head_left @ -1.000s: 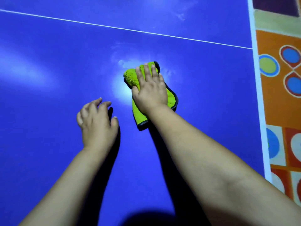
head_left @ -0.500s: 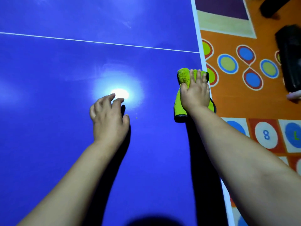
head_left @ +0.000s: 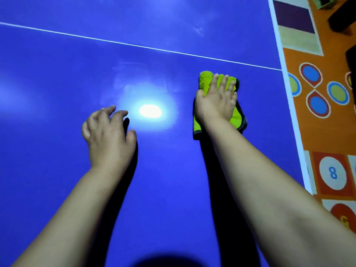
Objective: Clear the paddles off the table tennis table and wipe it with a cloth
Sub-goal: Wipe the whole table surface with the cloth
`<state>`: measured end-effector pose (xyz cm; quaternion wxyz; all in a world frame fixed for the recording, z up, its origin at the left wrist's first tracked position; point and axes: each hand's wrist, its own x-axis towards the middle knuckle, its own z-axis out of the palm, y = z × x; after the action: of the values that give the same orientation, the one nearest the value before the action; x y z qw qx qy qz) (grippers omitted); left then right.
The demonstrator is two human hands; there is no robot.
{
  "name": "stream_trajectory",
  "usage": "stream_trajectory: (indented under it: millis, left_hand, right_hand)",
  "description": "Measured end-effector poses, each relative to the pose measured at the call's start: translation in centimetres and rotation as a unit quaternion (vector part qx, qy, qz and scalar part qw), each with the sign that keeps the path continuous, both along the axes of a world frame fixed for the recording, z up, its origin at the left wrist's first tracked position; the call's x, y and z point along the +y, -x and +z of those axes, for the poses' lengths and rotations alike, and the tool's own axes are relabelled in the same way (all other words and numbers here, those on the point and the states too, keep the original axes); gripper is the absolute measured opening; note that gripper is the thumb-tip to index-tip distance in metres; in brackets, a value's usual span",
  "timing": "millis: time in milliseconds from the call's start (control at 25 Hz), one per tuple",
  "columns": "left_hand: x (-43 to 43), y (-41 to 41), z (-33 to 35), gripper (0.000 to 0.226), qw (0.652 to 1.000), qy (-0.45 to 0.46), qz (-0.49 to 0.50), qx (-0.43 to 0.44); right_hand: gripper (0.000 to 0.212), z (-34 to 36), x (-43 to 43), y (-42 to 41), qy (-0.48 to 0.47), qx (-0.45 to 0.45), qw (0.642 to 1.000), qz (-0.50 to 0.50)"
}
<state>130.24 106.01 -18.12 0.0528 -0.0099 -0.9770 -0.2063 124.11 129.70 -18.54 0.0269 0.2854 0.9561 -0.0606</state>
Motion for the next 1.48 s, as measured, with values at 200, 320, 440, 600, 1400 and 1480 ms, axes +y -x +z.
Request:
stream_trajectory:
  millis: [200,320,440,600,1400,1480]
  left_hand:
    - [-6.7,0.8,0.0,0.039,0.999,0.019,0.04,-0.001]
    - [-9.0,0.7,-0.1,0.039,0.997,0.035,0.063,-0.008]
    - [-9.5,0.6,-0.3,0.039,0.995,0.054,0.081,-0.021]
    - [-6.9,1.2,-0.4,0.04,0.995,0.06,0.074,-0.016]
    - [22.4,5.9,0.5,0.043,0.992,0.008,-0.12,0.038]
    - [21.3,6.2,0.3,0.043,0.992,0.023,-0.118,0.039]
  right_hand:
    - [0.073,-0.1,-11.8,3.9,0.019,-0.008,0.992,0.121]
    - [0.075,0.1,-18.4,4.9,0.029,-0.02,0.974,0.226]
    - [0.071,-0.1,-20.6,5.2,0.034,-0.03,0.946,0.321]
    - [0.067,-0.4,-18.0,5.4,0.043,-0.011,0.929,0.367]
    - [0.063,0.5,23.4,2.3,0.026,0.006,0.999,-0.045]
    - [0.064,0.6,22.9,3.9,0.025,-0.004,0.996,-0.091]
